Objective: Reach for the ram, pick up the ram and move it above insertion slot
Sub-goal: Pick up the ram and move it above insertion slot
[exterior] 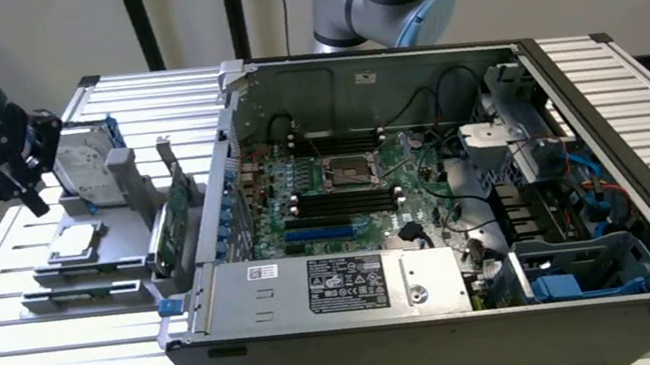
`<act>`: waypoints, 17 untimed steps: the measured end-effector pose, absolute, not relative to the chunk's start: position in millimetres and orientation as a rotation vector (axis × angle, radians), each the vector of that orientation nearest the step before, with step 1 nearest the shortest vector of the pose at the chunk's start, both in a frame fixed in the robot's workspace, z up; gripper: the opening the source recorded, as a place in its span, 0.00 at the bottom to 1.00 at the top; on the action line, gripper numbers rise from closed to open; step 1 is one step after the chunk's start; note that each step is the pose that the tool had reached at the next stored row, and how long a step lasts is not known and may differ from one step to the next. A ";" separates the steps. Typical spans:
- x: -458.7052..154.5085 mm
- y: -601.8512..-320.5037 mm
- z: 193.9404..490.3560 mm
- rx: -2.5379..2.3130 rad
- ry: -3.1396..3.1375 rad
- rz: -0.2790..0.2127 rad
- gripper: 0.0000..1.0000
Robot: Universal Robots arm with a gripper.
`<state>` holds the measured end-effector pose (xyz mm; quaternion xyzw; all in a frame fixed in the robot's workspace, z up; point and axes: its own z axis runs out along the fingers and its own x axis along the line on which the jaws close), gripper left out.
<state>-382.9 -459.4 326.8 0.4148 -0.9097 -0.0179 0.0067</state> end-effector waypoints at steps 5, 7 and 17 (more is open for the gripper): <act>-382.8 -459.5 326.0 1.426 -2.782 -0.055 0.11; -382.9 -459.4 325.7 1.476 -2.755 -0.055 0.11; -382.9 -459.5 324.6 1.718 -2.607 -0.052 0.11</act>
